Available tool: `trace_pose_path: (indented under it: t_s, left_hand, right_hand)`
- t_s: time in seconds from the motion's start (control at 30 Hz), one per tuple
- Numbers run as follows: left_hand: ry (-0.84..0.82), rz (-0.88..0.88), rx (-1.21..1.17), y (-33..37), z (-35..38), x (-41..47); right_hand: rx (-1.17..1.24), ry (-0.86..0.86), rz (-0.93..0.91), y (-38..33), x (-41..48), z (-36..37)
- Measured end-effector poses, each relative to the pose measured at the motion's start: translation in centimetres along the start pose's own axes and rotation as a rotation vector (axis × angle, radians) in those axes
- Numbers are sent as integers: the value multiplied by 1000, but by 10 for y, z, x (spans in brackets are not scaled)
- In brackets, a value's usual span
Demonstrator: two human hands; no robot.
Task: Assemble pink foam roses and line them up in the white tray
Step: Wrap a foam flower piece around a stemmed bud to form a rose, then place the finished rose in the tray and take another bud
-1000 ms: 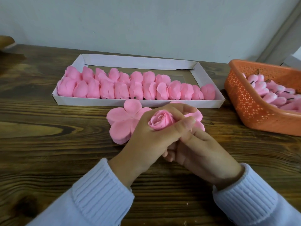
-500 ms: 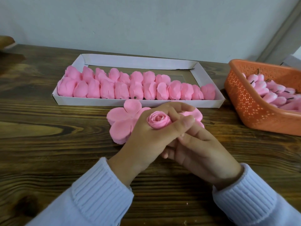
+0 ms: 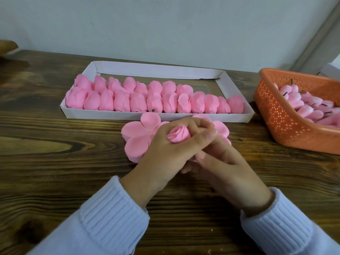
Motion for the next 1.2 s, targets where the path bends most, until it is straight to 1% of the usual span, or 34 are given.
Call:
trace_pose_path:
  t_s: [0.07, 0.17, 0.27, 0.4, 0.53, 0.67, 0.73, 0.8, 0.83, 0.87, 0.93, 0.97, 1.0, 1.07, 1.13, 1.2]
  left_hand:
    - [3, 14, -19, -2, 1, 1]
    - [-20, 11, -89, -5, 3, 3]
    - [-35, -8, -72, -8, 3, 3]
    - [-20, 16, -46, -6, 1, 4]
    - [24, -5, -90, -9, -2, 3]
    - [179, 24, -59, -8, -15, 2]
    - [298, 98, -72, -3, -27, 0]
    - [429, 158, -99, 1, -40, -5]
    - [498, 162, -93, 2, -47, -8]
    - [559, 156, -91, 0, -53, -10]
    - [640, 141, -133, -2, -62, -13]
    - [661, 126, -154, -3, -63, -13]
    - [677, 109, -171, -5, -65, -13]
    - [701, 84, -177, -8, -67, -14]
    - [706, 70, -170, -10, -67, -14]
    - [700, 63, -143, -11, -65, -13]
  right_hand:
    - [-224, 36, -73, -9, -1, -2]
    - [-411, 111, -84, -15, -1, -8]
    - [-461, 83, -48, -19, -2, -8]
    - [-438, 34, 5, -23, -1, -2]
    - [-658, 34, 91, -32, 5, -1]
    - [-886, -46, 156, -39, 18, 7]
    - [-882, -118, 219, -42, 30, 7]
    - [-806, -169, 268, -50, 46, 3]
    - [-745, -149, 269, -56, 56, -5]
    - [-635, -98, 261, -61, 68, -18]
    - [-391, 101, 224, -67, 94, -59]
    - [-347, 230, 201, -69, 106, -83]
    - [-373, 356, 193, -69, 116, -106]
    - [-535, 536, 224, -64, 129, -147]
    - [-706, 607, 321, -52, 136, -173]
    - [-889, 603, 414, -45, 139, -183]
Point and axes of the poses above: each hand's wrist, its own x-axis towards the middle knuckle, its own z-axis out of the palm, y = z × x, the point moved 8 cm from there along x, towards the middle knuckle, and after that the axes turned 9 degrees about -y, right-handed, at the moved point
